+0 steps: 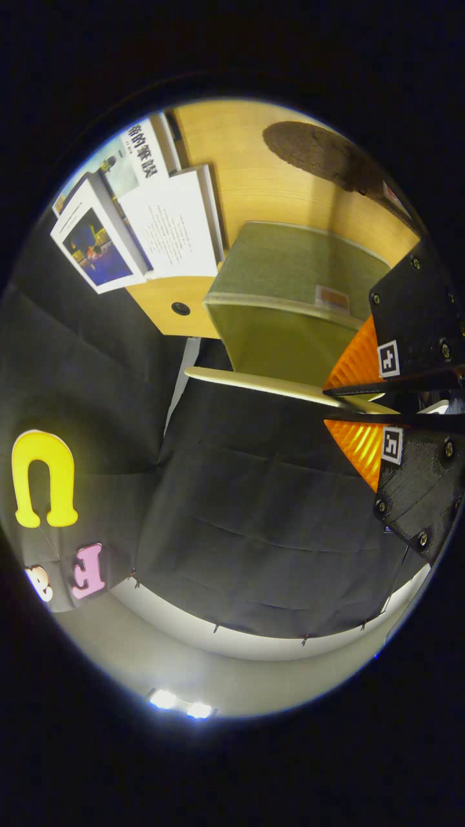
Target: Open the storage box then place both shoes into the box .Put the left shoe in first, then the right shoe, with the right side of both shoes facing outward in a uniform manner.
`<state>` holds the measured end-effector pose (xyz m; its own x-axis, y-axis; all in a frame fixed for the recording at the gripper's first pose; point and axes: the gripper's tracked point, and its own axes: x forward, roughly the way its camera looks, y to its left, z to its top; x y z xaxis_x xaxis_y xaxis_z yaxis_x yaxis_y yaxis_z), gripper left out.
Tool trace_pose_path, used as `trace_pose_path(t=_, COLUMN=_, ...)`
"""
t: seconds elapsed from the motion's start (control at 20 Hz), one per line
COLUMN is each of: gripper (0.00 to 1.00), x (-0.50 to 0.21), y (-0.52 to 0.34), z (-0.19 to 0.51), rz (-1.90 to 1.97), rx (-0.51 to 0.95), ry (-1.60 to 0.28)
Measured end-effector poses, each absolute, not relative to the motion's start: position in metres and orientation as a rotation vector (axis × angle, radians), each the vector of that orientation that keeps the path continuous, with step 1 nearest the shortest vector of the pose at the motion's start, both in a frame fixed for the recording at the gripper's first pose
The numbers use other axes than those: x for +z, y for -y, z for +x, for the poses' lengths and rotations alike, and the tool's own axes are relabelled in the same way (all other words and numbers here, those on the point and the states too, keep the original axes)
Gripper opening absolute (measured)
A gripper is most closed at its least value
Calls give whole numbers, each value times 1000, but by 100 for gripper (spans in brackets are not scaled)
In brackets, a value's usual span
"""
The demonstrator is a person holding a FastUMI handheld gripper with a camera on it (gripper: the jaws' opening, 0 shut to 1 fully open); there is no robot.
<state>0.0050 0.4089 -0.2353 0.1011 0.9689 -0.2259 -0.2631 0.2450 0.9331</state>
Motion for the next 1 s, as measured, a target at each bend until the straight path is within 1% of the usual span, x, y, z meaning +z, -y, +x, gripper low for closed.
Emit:
trace_pose_path(t=0.45, gripper=14, x=-184, y=-472, z=6, rz=707, rx=1218, ry=-975)
trace_pose_path(t=1.0, gripper=14, x=-162, y=-564, z=-13, rz=640, rx=1294, ry=-967)
